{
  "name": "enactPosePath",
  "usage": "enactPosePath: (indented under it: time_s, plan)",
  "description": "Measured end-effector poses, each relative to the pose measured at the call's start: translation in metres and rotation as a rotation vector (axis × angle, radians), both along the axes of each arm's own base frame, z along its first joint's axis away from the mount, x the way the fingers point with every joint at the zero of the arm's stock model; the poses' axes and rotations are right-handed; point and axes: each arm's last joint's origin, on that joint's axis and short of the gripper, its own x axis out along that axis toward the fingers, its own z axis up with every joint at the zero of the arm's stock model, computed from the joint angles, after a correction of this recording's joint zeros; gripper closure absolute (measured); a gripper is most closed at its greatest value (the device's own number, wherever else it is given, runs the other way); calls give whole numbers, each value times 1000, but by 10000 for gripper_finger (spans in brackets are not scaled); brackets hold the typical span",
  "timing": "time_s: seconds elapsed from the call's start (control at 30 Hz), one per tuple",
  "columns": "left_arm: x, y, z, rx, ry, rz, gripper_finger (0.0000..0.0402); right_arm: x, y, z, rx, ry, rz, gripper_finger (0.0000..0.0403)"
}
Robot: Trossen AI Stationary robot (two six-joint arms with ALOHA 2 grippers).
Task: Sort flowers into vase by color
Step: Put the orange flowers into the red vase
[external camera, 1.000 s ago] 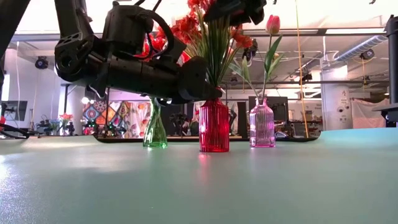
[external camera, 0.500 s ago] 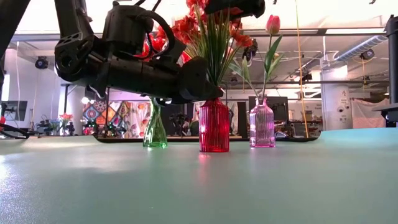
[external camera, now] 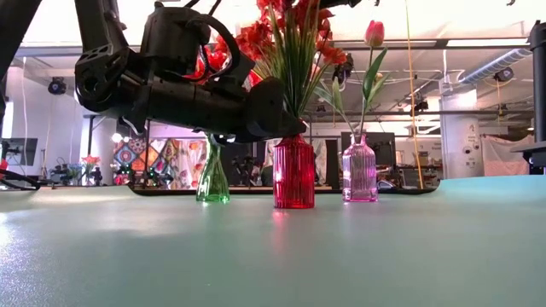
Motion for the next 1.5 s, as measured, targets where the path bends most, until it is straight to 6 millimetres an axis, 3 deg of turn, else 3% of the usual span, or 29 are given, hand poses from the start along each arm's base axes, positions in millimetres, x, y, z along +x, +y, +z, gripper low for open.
enactPosePath:
  time_s: [0.2,0.57,0.77,1.07,1.5]
  plan:
    - [0,0,0,-10,-5,0,151,-1,0,6,-53,33,27,124]
    - [-1,-3,-4,-4,38,-6,95,-3,4,7,-294,140,169,111]
    - [-1,-4,-6,-1,67,-10,75,-4,2,8,-361,163,154,97]
    - [-5,-6,-5,16,132,30,68,-8,1,13,-358,147,143,76]
    - [-7,-15,7,8,103,-3,67,-30,3,35,-287,55,133,77]
